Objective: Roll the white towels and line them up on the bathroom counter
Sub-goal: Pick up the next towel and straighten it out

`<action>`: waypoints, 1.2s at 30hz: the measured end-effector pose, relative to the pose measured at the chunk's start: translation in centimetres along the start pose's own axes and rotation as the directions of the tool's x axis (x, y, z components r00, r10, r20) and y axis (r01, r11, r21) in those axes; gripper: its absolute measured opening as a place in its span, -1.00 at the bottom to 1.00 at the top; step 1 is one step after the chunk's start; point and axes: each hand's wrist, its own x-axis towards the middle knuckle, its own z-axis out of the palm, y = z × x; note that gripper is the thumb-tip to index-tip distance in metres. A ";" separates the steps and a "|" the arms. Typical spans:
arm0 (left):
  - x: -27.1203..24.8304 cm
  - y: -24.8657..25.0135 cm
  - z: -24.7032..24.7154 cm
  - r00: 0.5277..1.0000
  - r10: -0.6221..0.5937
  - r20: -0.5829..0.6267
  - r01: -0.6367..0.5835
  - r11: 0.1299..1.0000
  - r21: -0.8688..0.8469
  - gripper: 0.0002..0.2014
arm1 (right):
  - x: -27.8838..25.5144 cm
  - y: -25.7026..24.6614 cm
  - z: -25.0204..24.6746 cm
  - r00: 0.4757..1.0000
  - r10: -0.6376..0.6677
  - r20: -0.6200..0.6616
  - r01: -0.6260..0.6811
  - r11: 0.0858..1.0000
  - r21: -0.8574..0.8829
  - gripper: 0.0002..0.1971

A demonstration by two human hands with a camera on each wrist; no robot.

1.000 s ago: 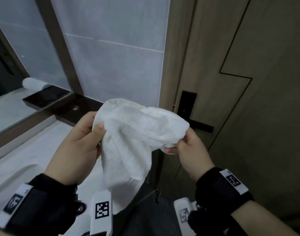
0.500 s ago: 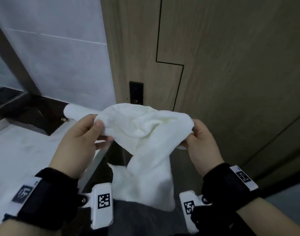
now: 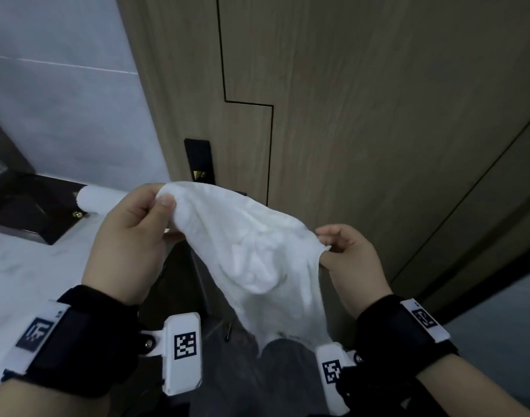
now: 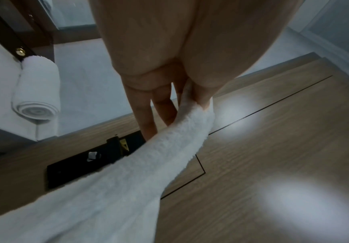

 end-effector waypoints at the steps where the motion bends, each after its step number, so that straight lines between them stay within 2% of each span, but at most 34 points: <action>1: 0.2 0.2 0.2 1.000 0.004 -0.005 -0.004 1.000 -0.007 -0.73 | 0.1 0.0 -0.2 1.000 0.011 -0.017 -0.012 1.000 -0.009 -0.61; 3: 0.7 0.4 0.6 1.000 0.010 -0.012 -0.010 1.000 0.015 -0.73 | 0.3 0.0 -0.7 0.998 0.053 -0.031 -0.053 0.999 -0.002 -0.65; 6: 1.1 0.4 0.8 1.000 0.014 -0.019 -0.012 0.996 0.089 -0.75 | 0.5 -0.1 -1.3 0.985 0.159 -0.066 -0.147 0.975 0.164 -0.86; 8: 1.2 0.4 0.7 1.000 0.013 -0.020 -0.011 0.993 0.118 -0.77 | 0.7 0.1 -1.3 0.984 0.144 -0.108 -0.124 0.977 0.172 -0.90; 11: 1.2 0.5 0.4 1.000 0.004 -0.011 -0.003 0.993 0.117 -0.80 | 0.9 1.3 -1.1 0.973 0.115 -0.199 -0.101 0.992 0.079 -0.65; 13: 1.3 0.4 0.1 1.000 -0.006 -0.010 0.007 0.992 0.125 -0.82 | 1.1 2.3 -1.1 0.951 0.221 -0.216 -0.223 0.975 0.011 -0.32; 15: 1.4 0.3 -0.2 1.000 -0.014 -0.021 0.017 0.989 0.150 -0.83 | 1.3 3.0 -1.1 0.905 0.388 -0.175 -0.413 0.901 -0.137 -0.04; 17: 1.6 0.2 -0.5 0.999 -0.015 -0.042 0.022 0.985 0.172 -0.83 | 1.4 3.5 -1.0 0.859 0.495 -0.132 -0.506 0.780 -0.367 0.01; 20: 1.9 -0.1 -0.8 0.998 0.015 -0.065 -0.001 0.978 0.206 -0.84 | 1.0 4.0 -0.6 0.806 0.586 -0.084 -0.506 0.608 -0.612 -0.10; 22: 2.0 -0.2 -1.0 0.997 0.043 -0.057 -0.028 0.969 0.245 -0.84 | 0.7 4.3 -0.4 0.786 0.616 -0.047 -0.465 0.541 -0.701 -0.43; 24: 2.2 -0.2 -1.2 0.998 0.042 -0.041 -0.030 0.968 0.249 -0.83 | 0.2 4.7 -0.3 0.775 0.631 -0.031 -0.484 0.562 -0.671 -0.78; 26: 2.4 -0.3 -1.3 0.999 0.032 -0.024 -0.025 0.969 0.245 -0.83 | -0.2 5.1 -0.2 0.762 0.646 -0.039 -0.545 0.608 -0.577 -0.76; 29: 2.5 -0.6 -1.4 1.000 0.021 -0.001 -0.020 0.973 0.232 -0.83 | -0.8 5.7 0.3 0.708 0.705 -0.039 -0.679 0.665 -0.310 -0.62; 31: 2.7 -0.8 -1.5 1.000 0.015 0.016 -0.019 0.973 0.229 -0.83 | -1.1 5.9 0.7 0.687 0.726 -0.008 -0.720 0.680 -0.135 -0.62; 32: 2.7 -1.0 -1.5 1.000 0.008 0.026 -0.014 0.974 0.226 -0.83 | -1.2 6.0 1.0 0.699 0.715 0.001 -0.713 0.698 -0.062 -0.67; 34: 2.8 -1.3 -1.6 0.999 0.001 0.037 -0.009 0.972 0.234 -0.84 | -1.4 6.3 1.4 0.761 0.649 0.020 -0.649 0.760 0.024 -0.80; 36: 2.9 -1.5 -1.8 0.999 -0.002 0.040 -0.008 0.970 0.244 -0.84 | -1.6 6.4 1.6 0.829 0.559 0.028 -0.558 0.829 -0.014 -0.75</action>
